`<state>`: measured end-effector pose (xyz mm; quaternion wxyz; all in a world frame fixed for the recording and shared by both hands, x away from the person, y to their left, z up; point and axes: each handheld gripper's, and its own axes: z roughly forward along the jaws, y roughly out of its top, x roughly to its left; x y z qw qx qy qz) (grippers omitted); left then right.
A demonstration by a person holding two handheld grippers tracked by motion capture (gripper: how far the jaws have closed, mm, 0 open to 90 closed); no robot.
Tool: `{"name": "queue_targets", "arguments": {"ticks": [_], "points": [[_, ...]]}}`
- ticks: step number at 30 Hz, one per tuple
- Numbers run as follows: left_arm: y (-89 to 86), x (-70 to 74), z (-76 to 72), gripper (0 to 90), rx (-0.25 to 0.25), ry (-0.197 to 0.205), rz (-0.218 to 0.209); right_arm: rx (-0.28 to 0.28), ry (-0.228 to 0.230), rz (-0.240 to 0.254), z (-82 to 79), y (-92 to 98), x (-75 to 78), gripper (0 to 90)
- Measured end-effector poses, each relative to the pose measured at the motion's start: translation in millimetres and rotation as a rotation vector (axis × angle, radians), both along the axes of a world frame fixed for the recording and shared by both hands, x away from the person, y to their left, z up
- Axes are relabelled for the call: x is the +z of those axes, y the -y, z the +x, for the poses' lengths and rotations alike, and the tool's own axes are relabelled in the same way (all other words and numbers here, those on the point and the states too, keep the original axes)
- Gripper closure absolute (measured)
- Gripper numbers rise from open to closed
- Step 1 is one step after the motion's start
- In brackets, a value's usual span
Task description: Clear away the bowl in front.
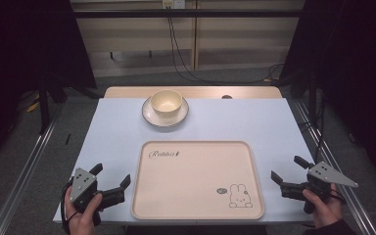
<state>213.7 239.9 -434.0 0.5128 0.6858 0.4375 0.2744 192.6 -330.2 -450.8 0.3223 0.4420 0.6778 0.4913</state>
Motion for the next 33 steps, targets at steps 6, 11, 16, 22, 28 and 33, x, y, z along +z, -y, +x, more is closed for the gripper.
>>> {"name": "queue_targets", "arguments": {"ticks": [6,11,16,22,28,33], "points": [[0.6,0.2,-0.5,1.9,-0.001,-0.002,0.001,0.008,-0.022,-0.004,0.8,0.4,-1.7,1.8],[1.9,-0.2,0.1,1.7,-0.004,-0.008,-0.001,0.006,-0.021,0.001,0.9,0.4,-2.1,1.8],[5.0,-0.2,0.6,1.7,-0.004,-0.01,-0.001,0.018,-0.027,0.004,0.9,0.1,-2.2,1.8],[7.6,0.3,4.9,1.8,-0.011,-0.022,-0.005,0.02,-0.025,0.007,0.7,-0.1,-2.1,1.8],[12.1,3.3,15.4,1.6,-0.011,-0.037,0.008,0.028,-0.024,0.004,0.7,-0.3,-2.3,1.8],[16.0,4.5,22.0,1.7,-0.029,-0.03,0.016,0.028,-0.022,0.003,0.9,-0.2,-2.4,1.8]]}}
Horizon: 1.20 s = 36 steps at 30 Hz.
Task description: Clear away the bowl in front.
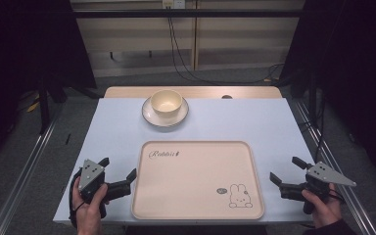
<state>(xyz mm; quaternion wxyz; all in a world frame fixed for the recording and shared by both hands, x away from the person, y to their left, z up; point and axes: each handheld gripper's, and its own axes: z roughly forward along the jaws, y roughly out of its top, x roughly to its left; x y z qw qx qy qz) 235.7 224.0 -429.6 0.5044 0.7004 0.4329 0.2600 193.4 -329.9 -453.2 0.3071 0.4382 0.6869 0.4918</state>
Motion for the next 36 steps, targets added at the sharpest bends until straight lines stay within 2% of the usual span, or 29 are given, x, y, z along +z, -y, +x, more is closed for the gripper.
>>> {"name": "queue_targets", "arguments": {"ticks": [9,17,22,26,27,30,33,34,36], "points": [[15.5,4.4,22.0,2.0,-0.037,0.01,0.017,0.008,0.004,0.003,0.0,-0.3,0.0,1.8],[23.8,5.3,35.2,1.7,-0.048,0.0,0.012,0.013,0.005,0.004,0.2,-0.4,-0.1,1.8],[26.6,5.7,46.6,1.5,-0.036,-0.006,0.019,0.014,0.008,0.0,0.7,-0.3,-0.2,1.8],[28.5,6.7,56.5,1.3,-0.048,-0.006,0.018,0.014,0.008,0.001,0.6,-0.5,-0.3,1.9],[29.7,7.7,62.5,1.6,-0.047,-0.011,0.022,0.018,0.006,0.003,0.5,-0.8,-0.3,2.0],[31.3,9.1,68.3,1.6,-0.045,-0.013,0.026,0.019,0.005,0.003,0.5,-0.8,-0.4,2.0],[36.4,11.2,81.9,2.2,-0.059,-0.01,0.005,0.02,0.006,0.001,0.8,-0.9,-0.5,2.0],[36.4,11.2,81.9,2.6,-0.059,-0.01,0.005,0.02,0.006,0.001,0.8,-0.9,-0.5,2.0],[39.7,13.1,92.1,2.5,-0.064,-0.013,0.027,0.021,0.004,0.002,0.8,-1.1,-0.6,2.0]]}}
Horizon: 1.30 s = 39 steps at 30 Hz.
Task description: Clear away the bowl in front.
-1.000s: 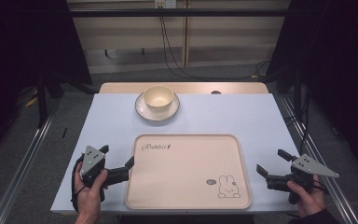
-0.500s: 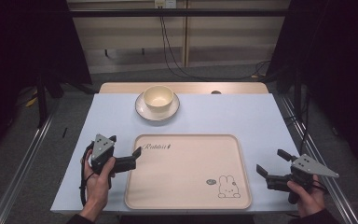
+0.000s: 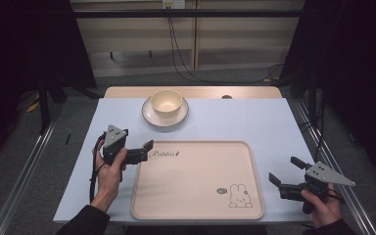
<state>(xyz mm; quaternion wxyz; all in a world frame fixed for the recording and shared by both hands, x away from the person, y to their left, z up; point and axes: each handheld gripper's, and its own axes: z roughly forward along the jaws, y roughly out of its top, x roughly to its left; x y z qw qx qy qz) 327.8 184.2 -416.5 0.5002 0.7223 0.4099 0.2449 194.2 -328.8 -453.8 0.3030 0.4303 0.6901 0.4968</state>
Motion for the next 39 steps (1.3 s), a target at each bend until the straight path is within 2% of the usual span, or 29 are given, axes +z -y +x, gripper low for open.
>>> {"name": "queue_targets", "arguments": {"ticks": [4,5,9,10,12,16,17,18,19,20,21,25,27,39], "points": [[3.8,1.2,8.6,2.5,-0.003,-0.001,-0.009,0.001,0.0,0.0,0.0,0.0,0.0,2.0],[6.0,2.4,13.6,2.5,-0.018,-0.011,0.006,0.002,0.002,-0.002,0.2,-0.1,-0.2,2.0],[10.0,5.0,20.9,2.5,-0.031,-0.003,0.013,0.004,0.001,-0.001,0.3,-0.1,-0.2,2.0],[11.1,6.1,25.0,2.3,-0.033,-0.013,0.023,0.004,0.002,-0.002,0.3,0.0,-0.2,2.0],[13.8,6.9,35.0,2.5,-0.031,-0.012,0.012,0.007,0.001,-0.002,0.2,0.0,-0.2,2.0],[18.0,7.0,46.3,2.7,-0.021,-0.026,0.046,0.008,-0.001,0.002,-0.1,-0.2,-0.2,2.0],[19.0,6.7,53.3,3.2,-0.025,-0.015,0.048,0.007,-0.001,0.001,0.1,-0.5,-0.3,2.1],[19.0,6.7,53.3,3.0,-0.025,-0.015,0.048,0.007,-0.001,0.001,0.1,-0.5,-0.3,2.1],[20.1,6.7,61.4,2.9,-0.025,-0.024,0.044,0.01,0.001,0.0,0.1,-0.1,-0.2,2.1],[20.1,6.7,61.4,2.8,-0.025,-0.024,0.044,0.01,0.001,0.0,0.1,-0.1,-0.2,2.1],[22.2,6.4,68.4,2.9,-0.018,-0.019,0.037,0.007,0.0,0.001,0.2,-0.4,-0.3,2.1],[24.9,8.1,77.2,3.2,-0.021,-0.023,0.06,0.006,-0.003,0.002,0.0,-0.5,-0.3,2.1],[27.3,11.7,85.7,3.1,-0.015,-0.017,0.06,0.013,-0.004,0.003,-0.2,-0.4,-0.2,2.2],[34.9,15.0,112.5,4.4,0.008,-0.015,0.068,0.016,0.0,0.001,0.1,-0.7,-0.4,2.2]]}}
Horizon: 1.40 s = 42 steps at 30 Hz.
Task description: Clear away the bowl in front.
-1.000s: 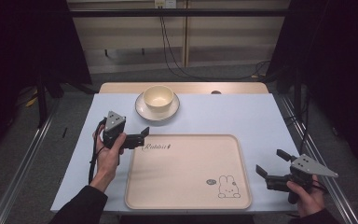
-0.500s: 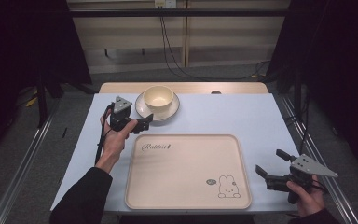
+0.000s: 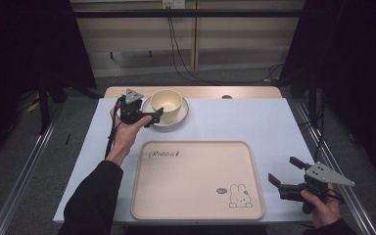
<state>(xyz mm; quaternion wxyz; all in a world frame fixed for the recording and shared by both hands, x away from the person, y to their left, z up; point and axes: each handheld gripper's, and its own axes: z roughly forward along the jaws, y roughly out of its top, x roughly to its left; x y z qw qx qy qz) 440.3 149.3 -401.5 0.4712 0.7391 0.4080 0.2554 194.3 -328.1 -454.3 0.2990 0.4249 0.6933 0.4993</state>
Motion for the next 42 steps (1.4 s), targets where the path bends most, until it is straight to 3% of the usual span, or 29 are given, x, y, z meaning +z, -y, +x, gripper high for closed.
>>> {"name": "queue_targets", "arguments": {"ticks": [5,8,15,20,25,27,31,32,33,35,36,37,38,42], "points": [[3.7,-3.8,17.6,5.5,0.022,-0.021,-0.005,0.001,0.002,-0.002,0.2,0.0,-0.1,2.4],[7.7,-5.8,28.7,5.8,0.034,-0.031,0.018,0.0,0.001,-0.002,0.0,0.0,-0.2,2.4],[13.9,-4.7,43.1,5.5,0.048,-0.036,0.032,0.004,0.001,-0.002,0.2,-0.2,-0.3,2.5],[20.9,-7.6,55.2,5.1,0.061,-0.068,0.047,0.003,0.003,-0.002,0.0,-0.3,-0.4,2.5],[23.2,-10.1,62.5,6.5,0.085,-0.078,0.033,0.008,0.002,-0.001,0.3,-0.4,-0.4,2.6],[23.5,-12.4,66.4,7.6,0.086,-0.092,0.056,0.005,0.004,-0.001,0.2,-0.6,-0.4,2.6],[23.2,-19.4,74.0,9.4,0.123,-0.12,0.052,0.008,0.004,0.0,0.0,-0.5,-0.4,2.6],[22.4,-22.0,76.7,10.4,0.135,-0.129,0.084,0.011,0.003,-0.001,0.2,-0.5,-0.4,2.7],[22.4,-22.0,76.7,10.7,0.135,-0.129,0.084,0.011,0.003,-0.001,0.2,-0.5,-0.4,2.7],[22.8,-25.9,80.6,12.0,0.147,-0.156,0.08,0.011,0.003,-0.001,0.1,-0.5,-0.4,2.7],[21.6,-26.6,81.9,12.3,0.145,-0.173,0.102,0.008,0.004,-0.001,0.1,-0.6,-0.4,2.7],[23.2,-28.8,83.1,12.3,0.154,-0.181,0.077,0.011,0.003,0.0,0.1,-0.5,-0.4,2.7],[21.5,-32.2,86.5,14.2,0.161,-0.202,0.103,0.016,0.001,-0.001,0.0,-0.4,-0.3,2.7],[23.6,-36.0,91.2,18.2,0.166,-0.225,0.103,0.015,0.002,-0.004,0.1,-0.4,-0.5,2.7]]}}
